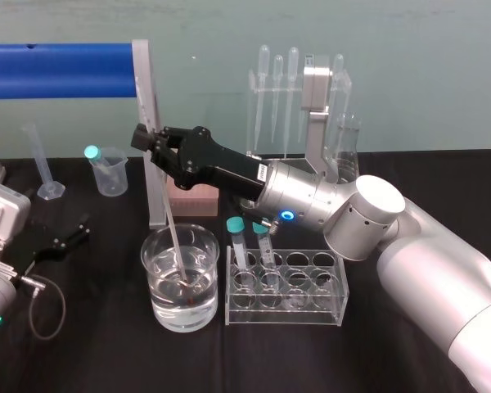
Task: Hold the thermometer with one hand and immerse one end into the beaker, then reinsert it into the test tube rack.
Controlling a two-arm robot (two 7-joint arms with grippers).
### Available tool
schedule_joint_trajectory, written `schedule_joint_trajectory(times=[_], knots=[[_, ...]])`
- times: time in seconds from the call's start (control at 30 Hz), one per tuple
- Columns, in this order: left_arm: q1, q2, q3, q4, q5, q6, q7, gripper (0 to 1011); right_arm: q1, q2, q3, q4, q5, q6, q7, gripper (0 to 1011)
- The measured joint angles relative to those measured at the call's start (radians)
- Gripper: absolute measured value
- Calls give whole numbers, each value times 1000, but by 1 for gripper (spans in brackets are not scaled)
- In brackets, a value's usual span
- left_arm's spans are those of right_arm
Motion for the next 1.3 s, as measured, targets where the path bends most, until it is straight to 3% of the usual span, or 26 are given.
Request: schedule_joint_trajectory(times=[1.3], knots=[[0, 0, 0, 0, 0, 0, 0, 1008, 0, 0, 0, 0, 0, 0, 0, 58]])
